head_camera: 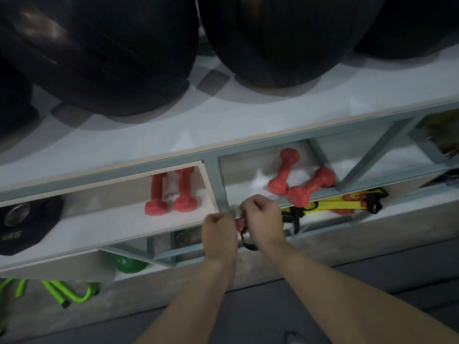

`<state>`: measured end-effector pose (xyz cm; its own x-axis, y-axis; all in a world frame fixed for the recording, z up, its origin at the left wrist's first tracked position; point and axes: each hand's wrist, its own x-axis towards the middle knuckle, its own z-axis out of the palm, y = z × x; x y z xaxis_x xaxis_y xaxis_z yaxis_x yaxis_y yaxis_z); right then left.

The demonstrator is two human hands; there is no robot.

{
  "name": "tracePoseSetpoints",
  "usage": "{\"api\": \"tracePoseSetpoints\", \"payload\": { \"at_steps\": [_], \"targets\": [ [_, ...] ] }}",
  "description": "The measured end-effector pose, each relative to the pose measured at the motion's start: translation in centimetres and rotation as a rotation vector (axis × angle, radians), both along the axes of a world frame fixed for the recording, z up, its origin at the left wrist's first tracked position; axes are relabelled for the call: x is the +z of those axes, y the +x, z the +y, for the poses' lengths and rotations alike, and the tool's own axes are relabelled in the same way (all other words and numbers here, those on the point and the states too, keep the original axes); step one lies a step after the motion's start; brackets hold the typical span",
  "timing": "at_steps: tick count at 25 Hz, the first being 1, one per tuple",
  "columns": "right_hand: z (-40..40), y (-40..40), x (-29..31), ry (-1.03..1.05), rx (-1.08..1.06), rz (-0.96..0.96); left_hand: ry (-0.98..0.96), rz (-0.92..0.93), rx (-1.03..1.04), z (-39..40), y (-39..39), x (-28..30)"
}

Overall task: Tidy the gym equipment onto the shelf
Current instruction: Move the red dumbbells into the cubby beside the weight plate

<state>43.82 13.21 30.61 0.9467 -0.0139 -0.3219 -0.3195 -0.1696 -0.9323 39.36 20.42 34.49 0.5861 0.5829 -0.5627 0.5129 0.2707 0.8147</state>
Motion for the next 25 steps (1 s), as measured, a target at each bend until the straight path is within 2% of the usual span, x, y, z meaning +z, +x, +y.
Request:
{"api": "tracePoseSetpoints", "payload": {
  "at_steps": [2,5,8,11,13,14,16,19,25],
  "targets": [
    [-3.3,1.4,1.0,-0.029,-0.172,0.036,-0.108,-0.015,-0.180,-3.0,0.7,0.3],
    [-7.8,3.9,1.4,-0.090,-0.401,0.094,-0.073,-0.039,-0.306,-6.4,3.8,0.2],
    [-11.6,7.2,0.5,-0.123,-0.503,0.186,0.225,-0.027,-0.459,-8.3,8.8,-0.6],
    [-13.3,10.3,-0.9,-0.156,-0.443,0.298,0.574,0.038,-0.661,-8.6,14.3,-2.4],
    [-13.3,11.6,-1.9,-0.101,-0.371,0.373,0.660,0.142,-0.770,-8.8,17.0,-4.2],
    [-13.1,11.8,-2.4,-0.090,-0.357,0.404,0.622,0.181,-0.808,-9.1,17.9,-5.2],
    [-12.7,11.9,-3.2,-0.168,-0.325,0.416,0.552,0.204,-0.829,-9.4,18.9,-7.2],
    [-12.2,11.8,-4.2,-0.304,-0.322,0.369,0.626,0.217,-0.785,-9.4,19.4,-9.6],
    [-12.0,10.9,-3.9,-0.250,-0.375,0.330,0.537,0.123,-0.618,-9.7,18.6,-9.9]
  ]
}}
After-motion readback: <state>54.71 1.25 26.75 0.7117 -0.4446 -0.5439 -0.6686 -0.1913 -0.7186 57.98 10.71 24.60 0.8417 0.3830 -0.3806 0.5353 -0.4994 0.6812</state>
